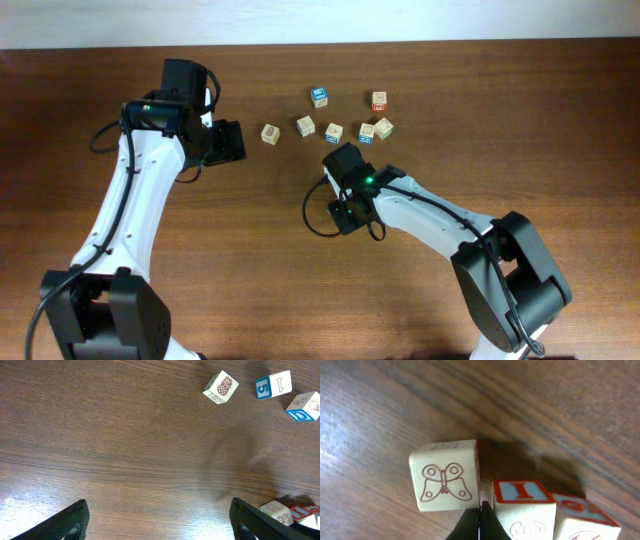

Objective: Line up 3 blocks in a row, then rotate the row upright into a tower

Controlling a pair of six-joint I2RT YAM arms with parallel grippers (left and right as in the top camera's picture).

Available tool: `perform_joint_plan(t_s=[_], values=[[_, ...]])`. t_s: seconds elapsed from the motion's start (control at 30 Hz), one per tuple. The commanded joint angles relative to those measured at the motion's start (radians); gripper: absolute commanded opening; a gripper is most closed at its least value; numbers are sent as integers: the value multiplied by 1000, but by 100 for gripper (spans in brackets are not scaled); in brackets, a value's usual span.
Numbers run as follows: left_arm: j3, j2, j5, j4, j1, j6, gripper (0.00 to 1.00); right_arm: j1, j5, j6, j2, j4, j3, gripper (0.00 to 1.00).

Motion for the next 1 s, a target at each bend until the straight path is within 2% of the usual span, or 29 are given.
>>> perform_joint_plan(t_s=[0.0,0.17,0.27,0.33,0.43,0.53,0.67,0.87,0.97], values=[[-5,8,8,2,-2,-14,88,-1,79,33,9,16,19,4],[-5,8,8,2,-2,-14,88,-1,117,94,9,-6,29,4],[-5,8,8,2,-2,-14,88,0,-24,113,9,-122,182,5],[-5,8,8,2,-1,-14,89,-8,0,115,9,-130,211,5],[-5,8,8,1,-17,-14,87,-139,-22,204,-6,-232,212,4],[-5,8,8,3,-45,-14,87,-286,-113,181,-21,-317,210,4],[-5,8,8,2,-45,-18,87,-306,-132,166,42,-319,184,4],[-5,8,7,2,-45,-17,88,-306,-139,163,58,-228,109,4],[-5,8,8,2,-45,-17,88,-306,-270,196,67,-219,96,4]])
